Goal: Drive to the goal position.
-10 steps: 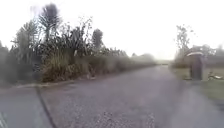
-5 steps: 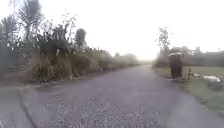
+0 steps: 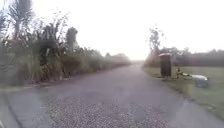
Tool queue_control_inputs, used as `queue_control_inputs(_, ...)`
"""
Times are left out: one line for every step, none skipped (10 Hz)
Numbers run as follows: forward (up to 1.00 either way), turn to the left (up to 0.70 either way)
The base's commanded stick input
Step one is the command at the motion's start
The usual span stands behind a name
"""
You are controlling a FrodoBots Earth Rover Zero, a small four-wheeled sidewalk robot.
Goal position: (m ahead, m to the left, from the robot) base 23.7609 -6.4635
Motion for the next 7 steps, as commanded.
queue_control_inputs(0.45, 0.00)
queue_control_inputs(0.45, 0.00)
queue_control_inputs(0.45, 0.00)
queue_control_inputs(0.45, 0.00)
queue_control_inputs(0.45, 0.00)
queue_control_inputs(0.45, 0.00)
queue_control_inputs(0.45, 0.00)
